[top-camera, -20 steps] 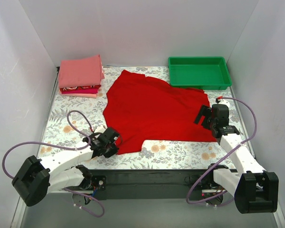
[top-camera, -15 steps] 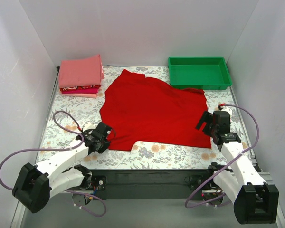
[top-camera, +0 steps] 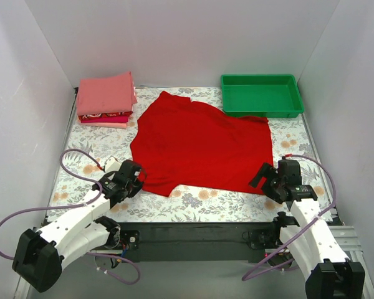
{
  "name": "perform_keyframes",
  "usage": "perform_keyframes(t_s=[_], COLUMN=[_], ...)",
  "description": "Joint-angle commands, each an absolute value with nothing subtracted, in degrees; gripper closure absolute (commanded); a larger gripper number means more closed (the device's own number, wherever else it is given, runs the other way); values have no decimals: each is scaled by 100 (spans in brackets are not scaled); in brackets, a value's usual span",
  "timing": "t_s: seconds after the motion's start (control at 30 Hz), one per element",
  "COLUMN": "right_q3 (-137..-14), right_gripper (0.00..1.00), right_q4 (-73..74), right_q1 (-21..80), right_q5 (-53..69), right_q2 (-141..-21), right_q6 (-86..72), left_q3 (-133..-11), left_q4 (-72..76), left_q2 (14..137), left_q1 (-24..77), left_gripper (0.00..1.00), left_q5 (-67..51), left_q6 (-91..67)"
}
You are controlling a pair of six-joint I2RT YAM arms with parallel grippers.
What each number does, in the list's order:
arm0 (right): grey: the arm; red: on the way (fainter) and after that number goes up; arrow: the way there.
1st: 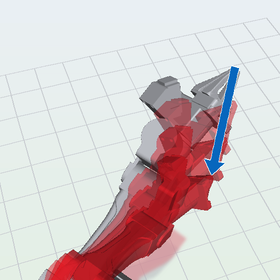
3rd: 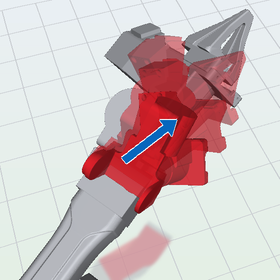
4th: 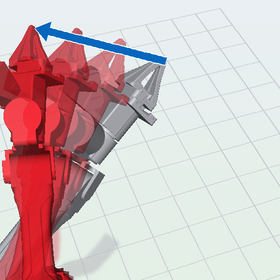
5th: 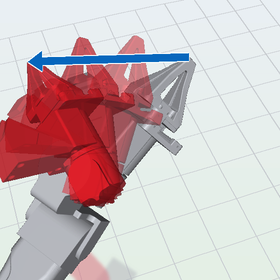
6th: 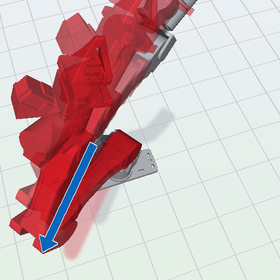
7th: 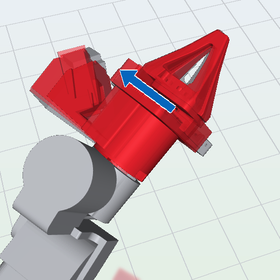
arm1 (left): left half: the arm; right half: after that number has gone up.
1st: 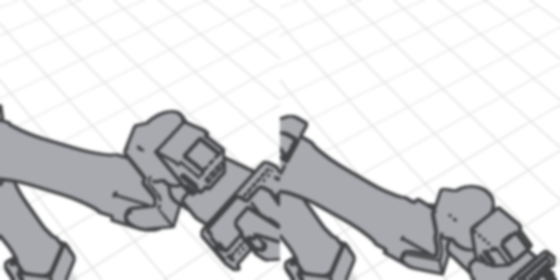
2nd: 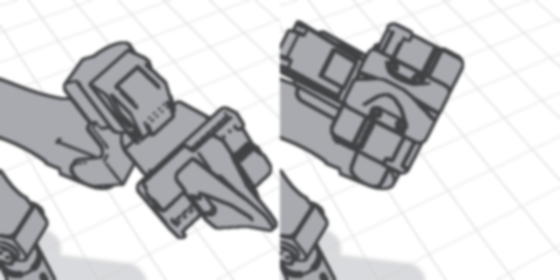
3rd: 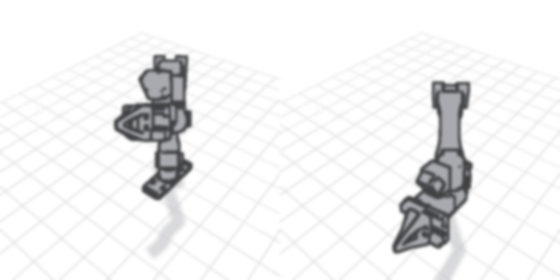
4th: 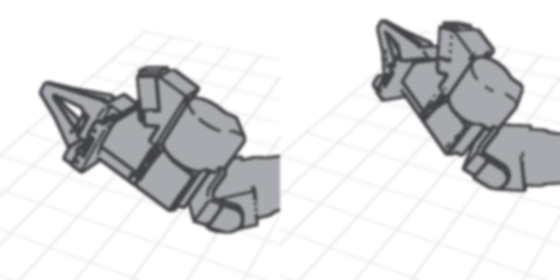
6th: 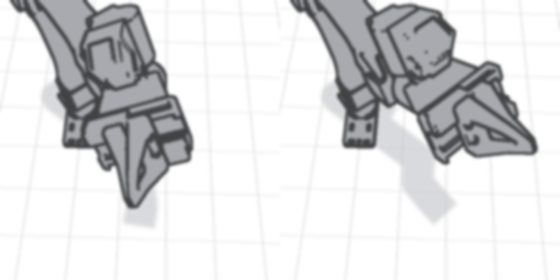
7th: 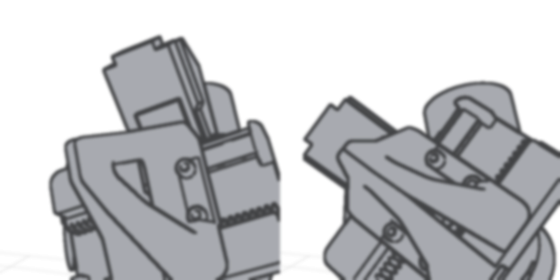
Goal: Fold and stack the t-shirts
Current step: Flatten the tshirt out
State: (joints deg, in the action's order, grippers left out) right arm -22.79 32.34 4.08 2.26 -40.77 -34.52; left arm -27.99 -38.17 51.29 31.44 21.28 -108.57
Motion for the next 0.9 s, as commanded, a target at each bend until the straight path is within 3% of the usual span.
perform_keyframes(t_s=[0.0,0.47,0.57,0.67,0.87], right_q3=[-2145,-2224,-2171,-2145,-2057], right_gripper=[4,17,25,37,75], right_q4=[3437,3331,3314,3217,2997], right_q1=[378,273,220,211,211], right_q5=[378,-1327,-1345,-1257,-1046], right_q2=[-4366,-4975,-4983,-5036,-5176], right_q6=[-3735,-3841,-3867,-3858,-3771], left_q3=[-2707,-2637,-2654,-2646,-2698], left_q4=[-3648,-3612,-3630,-3647,-3639], left_q2=[4966,4860,4869,4860,4904], left_q1=[3120,3120,3120,3120,3111], left_gripper=[100,100,100,100,100], left_q5=[2206,2241,2276,2285,2285], left_q6=[-10732,-10705,-10731,-10731,-10731])
